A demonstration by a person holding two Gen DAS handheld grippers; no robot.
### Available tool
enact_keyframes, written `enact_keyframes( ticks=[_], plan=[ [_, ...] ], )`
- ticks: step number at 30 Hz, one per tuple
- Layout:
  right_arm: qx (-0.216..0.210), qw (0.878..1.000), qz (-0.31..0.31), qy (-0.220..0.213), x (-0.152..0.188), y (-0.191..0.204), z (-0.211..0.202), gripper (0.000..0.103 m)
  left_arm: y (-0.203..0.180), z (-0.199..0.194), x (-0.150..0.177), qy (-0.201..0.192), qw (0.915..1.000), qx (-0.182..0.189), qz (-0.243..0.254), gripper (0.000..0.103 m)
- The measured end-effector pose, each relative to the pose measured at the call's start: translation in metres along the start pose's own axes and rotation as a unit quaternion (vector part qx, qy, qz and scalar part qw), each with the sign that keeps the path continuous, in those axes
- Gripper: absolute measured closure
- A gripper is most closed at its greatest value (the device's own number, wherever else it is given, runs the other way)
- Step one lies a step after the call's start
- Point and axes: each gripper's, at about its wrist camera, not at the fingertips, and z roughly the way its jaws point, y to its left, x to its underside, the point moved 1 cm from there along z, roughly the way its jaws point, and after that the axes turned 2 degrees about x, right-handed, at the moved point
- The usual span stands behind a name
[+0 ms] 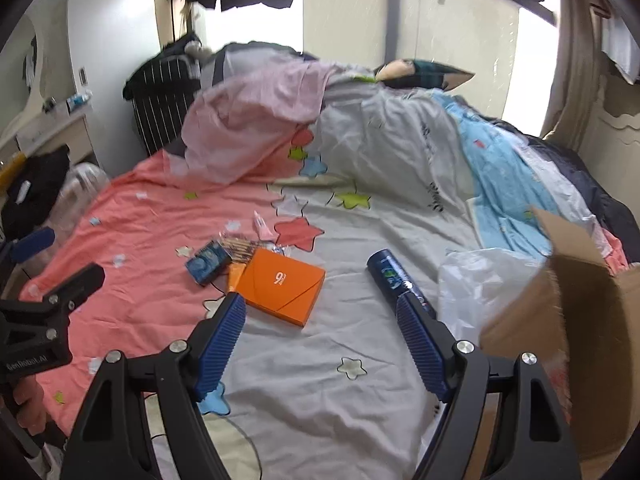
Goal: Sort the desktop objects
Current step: 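Return both tools to the remaining items on the bed, then grasp the Starry Night tissue pack with the left tool while the right tool grasps the orange box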
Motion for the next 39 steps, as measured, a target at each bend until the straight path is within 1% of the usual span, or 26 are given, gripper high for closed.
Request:
enact_keyframes(
  ticks=[1, 3, 9, 14, 18, 20, 23, 27, 28, 32, 34, 36, 39],
  plan=[
    [0.0, 1.0, 0.003, 0.004, -0.001, -0.001, 0.009, 0.028, 0.001, 0.012, -0.001, 0.011, 0.9999, 0.006, -0.005, 0.0],
    [0.0, 1.0, 0.009, 0.009, -0.003, -0.002, 0.028, 0.028, 0.003, 0.031, -0.002, 0.02, 0.9996, 0.013, -0.011, 0.0],
    [-0.013, 0.999, 0.021, 0.023, -0.008, -0.006, 0.07, 0.028, 0.0, 0.081, 0.0, 0.035, 0.9993, -0.01, -0.001, 0.0],
    [-0.021, 0.998, 0.015, 0.049, -0.005, -0.002, 0.11, 0.028, 0.006, 0.12, 0.001, 0.064, 0.9978, 0.004, -0.015, 0.0],
    [-0.028, 0.997, 0.008, 0.07, 0.0, 0.002, 0.138, 0.028, 0.009, 0.147, 0.005, 0.095, 0.9948, 0.022, -0.028, 0.0],
    [-0.031, 0.996, 0.006, 0.081, 0.002, 0.004, 0.152, 0.028, 0.009, 0.16, 0.007, 0.11, 0.9932, 0.023, -0.029, 0.0],
    [-0.042, 0.995, 0.009, 0.094, 0.005, 0.005, 0.169, 0.028, 0.006, 0.174, 0.009, 0.121, 0.9923, 0.015, -0.02, 0.0],
    [-0.071, 0.991, 0.027, 0.108, 0.013, 0.004, 0.184, 0.028, 0.001, 0.192, 0.014, 0.136, 0.9907, 0.009, -0.007, 0.0],
    [-0.083, 0.99, 0.04, 0.109, 0.013, 0.0, 0.185, 0.028, 0.0, 0.195, 0.015, 0.138, 0.9904, 0.005, -0.004, 0.0],
    [-0.105, 0.984, 0.091, 0.115, 0.015, -0.017, 0.186, 0.028, 0.0, 0.202, 0.018, 0.135, 0.9908, -0.009, 0.002, 0.0],
    [-0.136, 0.977, 0.107, 0.121, 0.016, -0.018, 0.189, 0.028, 0.0, 0.204, 0.018, 0.131, 0.9913, -0.015, 0.005, 0.0],
    [-0.154, 0.973, 0.105, 0.133, 0.017, -0.011, 0.191, 0.028, 0.0, 0.204, 0.019, 0.126, 0.9917, -0.023, 0.01, 0.0],
    [-0.141, 0.98, 0.069, 0.121, 0.012, 0.01, 0.185, 0.028, 0.001, 0.204, 0.018, 0.116, 0.9924, -0.037, 0.017, 0.0]
  ],
)
